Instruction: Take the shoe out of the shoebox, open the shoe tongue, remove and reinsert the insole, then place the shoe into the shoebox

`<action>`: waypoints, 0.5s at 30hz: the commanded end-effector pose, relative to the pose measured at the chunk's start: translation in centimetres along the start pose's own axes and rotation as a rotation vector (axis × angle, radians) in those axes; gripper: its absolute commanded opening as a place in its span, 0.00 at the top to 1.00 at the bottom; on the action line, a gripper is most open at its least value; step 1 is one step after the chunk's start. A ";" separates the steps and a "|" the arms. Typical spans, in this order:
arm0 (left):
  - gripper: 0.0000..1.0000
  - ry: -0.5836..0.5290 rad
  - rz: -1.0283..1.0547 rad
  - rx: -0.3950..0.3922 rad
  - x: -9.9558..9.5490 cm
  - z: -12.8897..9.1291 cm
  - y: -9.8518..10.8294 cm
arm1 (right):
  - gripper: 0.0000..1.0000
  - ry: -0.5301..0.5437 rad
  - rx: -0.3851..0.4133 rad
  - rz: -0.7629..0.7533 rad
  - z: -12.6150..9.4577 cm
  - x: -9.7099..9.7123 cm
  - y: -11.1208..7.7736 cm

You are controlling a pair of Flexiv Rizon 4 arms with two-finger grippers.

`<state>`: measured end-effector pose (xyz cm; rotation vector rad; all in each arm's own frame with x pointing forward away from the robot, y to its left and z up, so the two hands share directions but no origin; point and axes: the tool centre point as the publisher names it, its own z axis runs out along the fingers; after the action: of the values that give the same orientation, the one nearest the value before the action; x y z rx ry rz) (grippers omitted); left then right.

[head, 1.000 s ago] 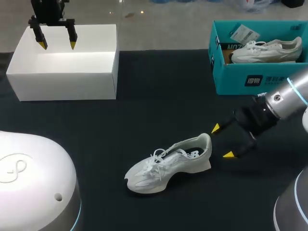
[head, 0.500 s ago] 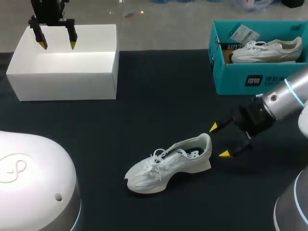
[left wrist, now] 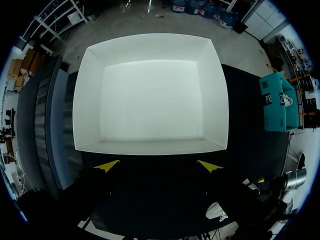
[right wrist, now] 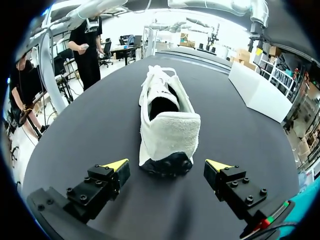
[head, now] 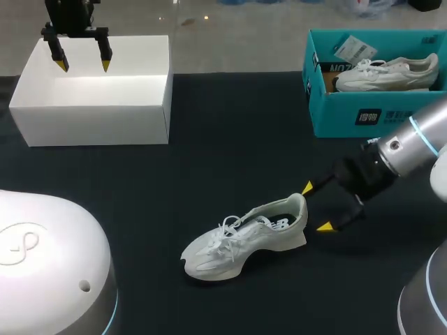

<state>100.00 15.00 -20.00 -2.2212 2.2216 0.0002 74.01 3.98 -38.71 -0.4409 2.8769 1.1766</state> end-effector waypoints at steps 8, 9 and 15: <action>0.00 0.000 0.000 0.000 0.0 0.0 0.0 | 0.00 0.091 -0.019 -0.045 3.8 -2.0 0.6; 0.00 0.000 0.000 0.000 0.0 0.0 0.0 | 0.00 0.094 -0.022 -0.046 4.0 -2.0 0.6; 0.00 0.000 0.000 0.000 0.0 0.0 0.0 | 0.00 0.135 -0.046 -0.058 5.4 -1.7 1.2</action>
<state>100.00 15.00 -20.00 -2.2212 2.2216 0.0002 74.26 8.19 -40.88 -0.6099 2.9180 1.2504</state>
